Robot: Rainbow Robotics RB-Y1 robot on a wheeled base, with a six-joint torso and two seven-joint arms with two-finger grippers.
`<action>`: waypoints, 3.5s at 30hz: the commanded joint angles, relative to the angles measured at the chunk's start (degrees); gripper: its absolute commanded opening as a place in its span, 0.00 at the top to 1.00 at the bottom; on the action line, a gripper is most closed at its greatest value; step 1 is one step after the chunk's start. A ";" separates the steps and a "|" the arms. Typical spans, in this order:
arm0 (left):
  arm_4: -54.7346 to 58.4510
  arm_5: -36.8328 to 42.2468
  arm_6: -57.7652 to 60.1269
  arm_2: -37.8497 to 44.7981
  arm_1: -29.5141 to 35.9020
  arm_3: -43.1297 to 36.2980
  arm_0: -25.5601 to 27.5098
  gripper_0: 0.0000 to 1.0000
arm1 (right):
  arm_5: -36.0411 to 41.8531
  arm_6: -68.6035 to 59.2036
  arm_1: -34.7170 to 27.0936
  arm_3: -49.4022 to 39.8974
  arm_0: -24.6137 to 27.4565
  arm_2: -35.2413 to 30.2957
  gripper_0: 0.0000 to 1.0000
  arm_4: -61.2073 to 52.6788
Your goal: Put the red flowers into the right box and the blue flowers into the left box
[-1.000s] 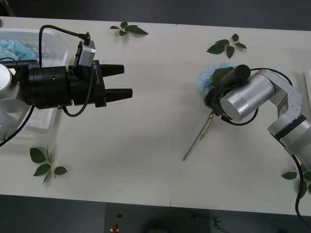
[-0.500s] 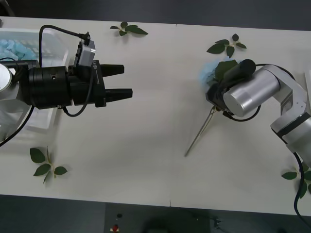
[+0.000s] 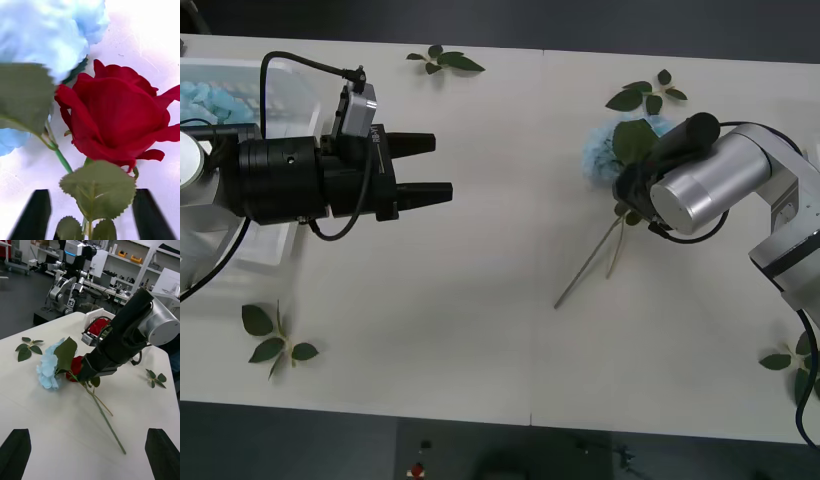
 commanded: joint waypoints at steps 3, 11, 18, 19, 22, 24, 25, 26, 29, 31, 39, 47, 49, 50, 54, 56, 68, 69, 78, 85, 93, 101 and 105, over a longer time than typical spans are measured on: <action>0.15 -0.37 2.01 -0.06 -0.64 -0.70 0.40 0.11 | -0.13 2.08 -1.12 -1.67 -1.73 0.05 0.13 -0.17; 0.15 -0.55 2.01 -0.06 -0.64 -0.61 0.66 0.12 | -0.22 2.43 -0.16 -1.32 -1.37 0.05 0.13 -0.08; 0.06 -0.55 2.01 -0.06 -0.64 -0.61 0.75 0.11 | -1.10 3.31 0.90 0.09 -1.29 0.05 0.13 0.44; 0.06 -0.37 2.01 -0.06 -0.64 -0.61 0.75 0.11 | -1.45 3.49 1.16 0.61 -1.37 0.05 0.13 0.44; -0.12 -0.37 2.01 -0.06 -0.64 -0.61 0.75 0.12 | -2.41 3.84 1.60 1.49 -1.37 0.05 0.13 0.80; -0.21 -0.55 2.01 -0.06 -0.64 -0.52 0.75 0.11 | -2.94 4.01 1.78 1.93 -1.37 0.05 0.13 1.06; -0.21 -0.55 2.01 -0.06 -0.64 -0.61 0.75 0.11 | -3.03 4.10 1.87 2.11 -1.29 0.14 0.13 1.06; -0.29 -0.37 2.01 -0.06 -0.64 -0.52 0.75 0.11 | -3.03 4.19 1.87 2.11 -1.37 0.14 0.13 1.06; -0.29 -0.37 2.01 -0.06 -0.64 -0.52 0.84 0.11 | -3.03 4.54 1.95 2.20 -1.29 0.14 0.18 1.06; -0.38 -0.55 2.01 -0.06 -0.64 -0.61 0.84 0.11 | -3.03 4.54 2.04 2.28 -1.29 0.32 0.29 0.97; -0.91 -0.37 2.01 -0.15 -0.64 -0.61 0.84 0.11 | -3.21 4.63 2.13 2.46 -1.29 0.67 0.57 1.15; -1.00 -0.37 2.01 -0.06 -0.64 -0.61 0.84 0.12 | -3.82 4.80 2.13 3.78 -1.29 1.20 0.57 1.67; -1.00 -0.55 2.01 -0.06 -0.64 -0.52 0.84 0.12 | -5.05 4.72 2.13 4.66 -1.37 1.81 0.57 1.94; -1.00 -0.55 2.01 -0.06 -0.64 -0.61 0.84 0.11 | -5.40 4.72 2.13 4.92 -1.37 1.90 0.57 1.94; -1.08 -0.55 2.01 -0.06 -0.64 -0.52 0.84 0.11 | -5.75 4.72 2.13 5.18 -1.37 1.90 0.76 1.94; -1.08 -0.37 2.01 -0.06 -0.64 -0.61 0.84 0.11 | -5.75 4.63 2.13 5.18 -1.37 1.90 0.90 1.94; -1.26 -0.37 2.01 -0.06 -0.64 -0.52 0.93 0.11 | -6.46 4.37 2.13 5.18 -1.37 1.81 1.00 2.20; -1.26 -0.55 2.01 -0.06 -0.64 -0.61 0.93 0.11 | -6.46 4.54 2.13 5.10 -1.37 1.81 1.00 2.47; -1.35 -0.55 2.01 -0.06 -0.64 -0.61 0.93 0.11 | -6.72 4.54 1.34 4.22 -1.37 -0.03 1.00 1.32; -1.35 -0.55 2.01 -0.06 -0.64 -0.61 1.02 0.11 | -1.89 6.21 -3.14 -1.85 -1.37 -2.32 1.00 -2.81; -1.35 -0.55 2.01 -0.06 -0.64 -0.52 1.02 0.11 | 2.42 11.57 -6.57 -6.94 -1.37 -4.25 1.00 -8.96; -1.52 -0.55 2.01 -0.06 -0.64 -0.52 1.02 0.11 | 2.42 11.84 -6.66 -8.44 -1.37 -4.25 1.00 -8.70; -1.61 -0.55 2.01 -0.06 -0.64 -0.52 1.10 0.11 | 2.42 11.84 -6.48 -8.35 -1.37 -4.25 0.11 -7.47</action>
